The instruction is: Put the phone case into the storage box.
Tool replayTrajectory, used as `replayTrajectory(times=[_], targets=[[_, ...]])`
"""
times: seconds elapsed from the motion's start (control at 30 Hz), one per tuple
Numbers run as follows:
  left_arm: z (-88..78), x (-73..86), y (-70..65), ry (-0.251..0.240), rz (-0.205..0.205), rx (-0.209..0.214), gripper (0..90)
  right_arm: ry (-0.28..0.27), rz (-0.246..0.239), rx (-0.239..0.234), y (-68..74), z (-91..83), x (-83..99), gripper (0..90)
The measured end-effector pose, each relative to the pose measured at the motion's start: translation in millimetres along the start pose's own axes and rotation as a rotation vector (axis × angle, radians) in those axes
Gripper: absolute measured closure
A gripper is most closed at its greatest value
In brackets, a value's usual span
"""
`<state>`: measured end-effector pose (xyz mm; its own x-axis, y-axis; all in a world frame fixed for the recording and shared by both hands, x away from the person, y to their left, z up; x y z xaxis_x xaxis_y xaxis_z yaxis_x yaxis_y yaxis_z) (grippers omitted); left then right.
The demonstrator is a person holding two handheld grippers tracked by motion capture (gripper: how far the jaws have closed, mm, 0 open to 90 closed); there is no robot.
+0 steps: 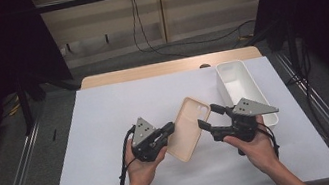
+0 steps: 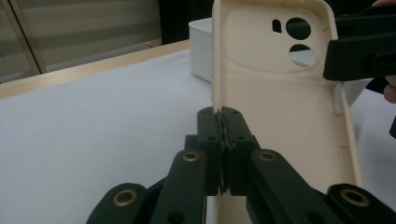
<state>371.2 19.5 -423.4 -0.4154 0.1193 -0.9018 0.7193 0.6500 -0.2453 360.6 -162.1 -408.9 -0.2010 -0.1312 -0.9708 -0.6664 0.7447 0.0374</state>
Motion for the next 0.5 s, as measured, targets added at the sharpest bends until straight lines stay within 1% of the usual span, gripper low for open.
replayTrajectory(times=[0.03, 0.07, 0.13, 0.17, 0.2, 0.27, 0.33, 0.43, 0.5], targets=[[0.0, 0.3, -0.2, -0.001, 0.006, -0.004, 87.6, 0.003, 0.007, -0.001, 0.0, 0.2, 0.9, 32.7], [0.5, 0.6, -0.3, 0.002, 0.003, -0.003, 87.6, 0.007, 0.006, -0.003, -0.4, 0.4, 2.0, 35.5], [0.9, 0.6, 0.2, -0.002, 0.005, -0.005, 87.6, 0.009, 0.004, -0.007, -0.4, 0.5, 3.6, 42.4], [1.5, 0.9, 0.0, 0.001, -0.001, -0.004, 87.6, 0.014, 0.001, -0.010, -0.2, 0.7, 4.8, 45.8], [1.7, 0.9, -0.3, -0.002, -0.003, -0.004, 87.6, 0.017, 0.006, -0.017, 0.3, 1.1, 5.7, 47.6], [2.0, 1.0, -1.5, -0.001, 0.002, 0.000, 87.6, 0.020, 0.002, -0.016, 0.1, 1.1, 6.6, 51.8], [1.5, 0.5, -2.1, -0.008, 0.007, 0.004, 87.6, 0.020, 0.010, -0.019, -0.4, 1.0, 6.6, 54.4], [0.8, 1.5, -2.0, -0.003, 0.002, 0.005, 87.5, 0.025, 0.014, -0.017, -0.5, 1.4, 7.3, 56.1], [1.2, 2.8, -2.4, 0.003, 0.001, 0.003, 87.5, 0.032, 0.007, -0.013, -0.6, 1.7, 8.4, 56.9]])
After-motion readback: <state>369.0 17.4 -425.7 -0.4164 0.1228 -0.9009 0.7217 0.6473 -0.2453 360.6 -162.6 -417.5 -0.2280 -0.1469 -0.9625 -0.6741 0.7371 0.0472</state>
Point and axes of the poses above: each handheld gripper's, and its own axes: z roughly forward along the jaws, x roughly out of its underside, y roughly to its left, the point moved 7 cm from there along z, roughly forward along the jaws, and after that the axes turned 8 degrees about -z, right-handed, at the moved point
